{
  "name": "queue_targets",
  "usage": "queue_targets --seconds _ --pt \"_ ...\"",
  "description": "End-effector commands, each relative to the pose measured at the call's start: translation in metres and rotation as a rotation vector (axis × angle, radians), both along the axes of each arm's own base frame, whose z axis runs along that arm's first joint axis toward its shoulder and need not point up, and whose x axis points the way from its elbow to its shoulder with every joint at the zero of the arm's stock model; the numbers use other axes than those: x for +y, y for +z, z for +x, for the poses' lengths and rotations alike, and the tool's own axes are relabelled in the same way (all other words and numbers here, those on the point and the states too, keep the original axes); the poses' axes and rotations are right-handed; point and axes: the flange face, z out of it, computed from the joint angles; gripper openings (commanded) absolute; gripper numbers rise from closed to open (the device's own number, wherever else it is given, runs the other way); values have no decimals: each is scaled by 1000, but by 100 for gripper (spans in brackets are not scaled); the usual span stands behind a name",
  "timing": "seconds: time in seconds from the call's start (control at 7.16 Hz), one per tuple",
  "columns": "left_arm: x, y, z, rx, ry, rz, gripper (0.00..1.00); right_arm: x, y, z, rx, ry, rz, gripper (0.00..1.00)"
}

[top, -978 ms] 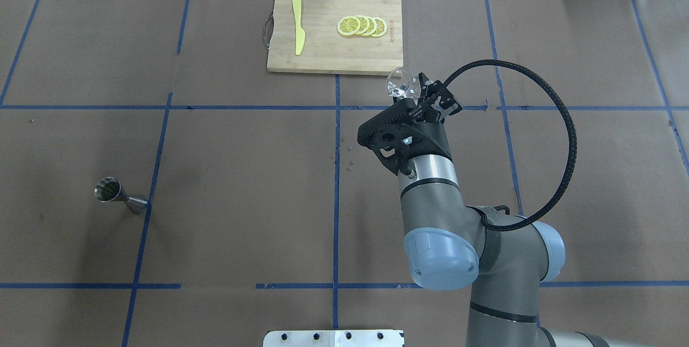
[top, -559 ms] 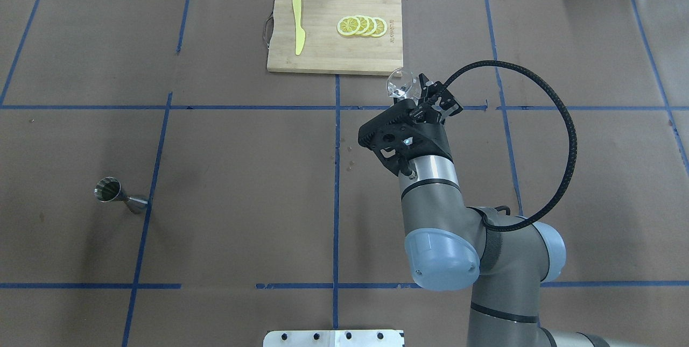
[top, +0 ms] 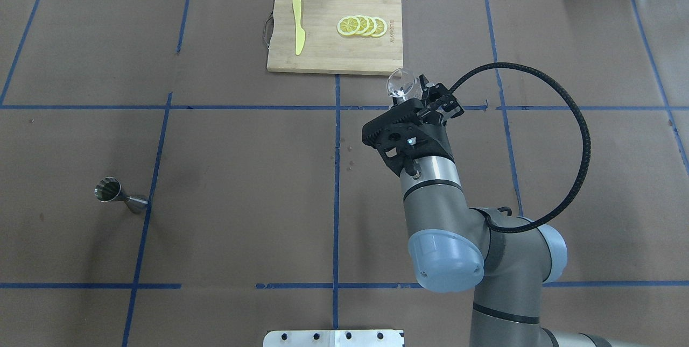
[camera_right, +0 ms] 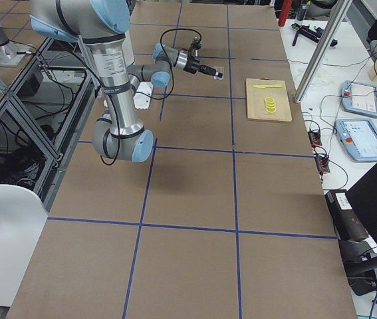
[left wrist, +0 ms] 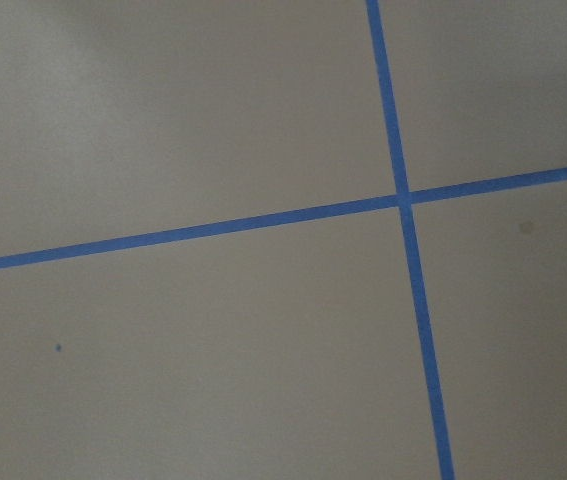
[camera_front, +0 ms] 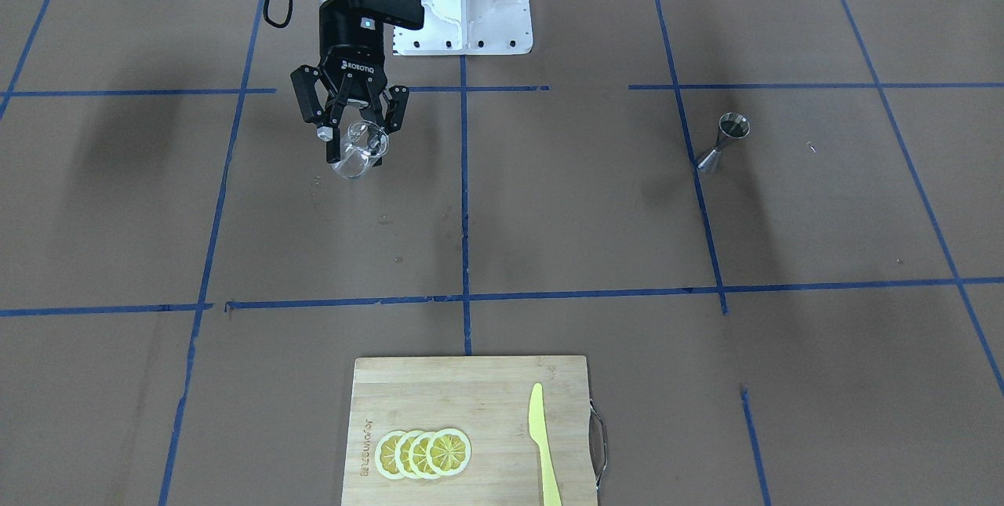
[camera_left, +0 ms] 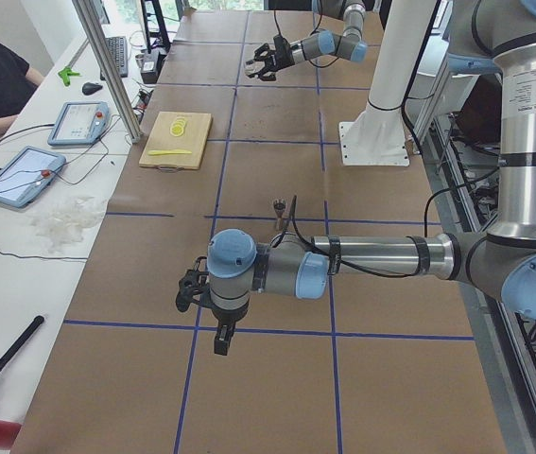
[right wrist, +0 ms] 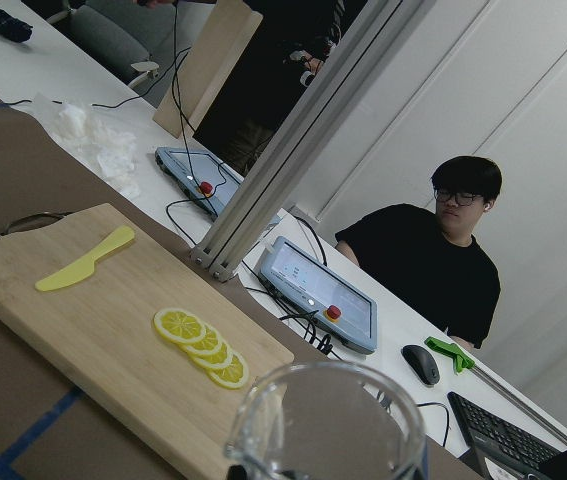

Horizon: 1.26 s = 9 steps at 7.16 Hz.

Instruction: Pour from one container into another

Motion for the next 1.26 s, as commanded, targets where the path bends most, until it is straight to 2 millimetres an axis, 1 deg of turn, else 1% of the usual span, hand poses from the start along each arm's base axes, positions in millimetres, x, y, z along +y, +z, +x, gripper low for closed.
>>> queue_targets --seconds 0.0,0.28,0.42,0.7,0.84,1.12 --pt "9 -5 3 33 5 5 100 6 40 17 -117 -23 15 0" --pt "8 -8 4 33 6 12 100 13 106 44 -203 -3 -26 0" --pt "7 -9 4 33 8 15 100 16 128 52 -274 22 -60 0" --pt "7 -9 4 33 8 19 100 21 183 72 -325 77 -129 0" --pt "7 -9 4 33 8 19 100 21 189 74 -471 122 -177 0" --pt "6 -11 5 32 10 23 100 19 225 66 -493 166 -213 0"
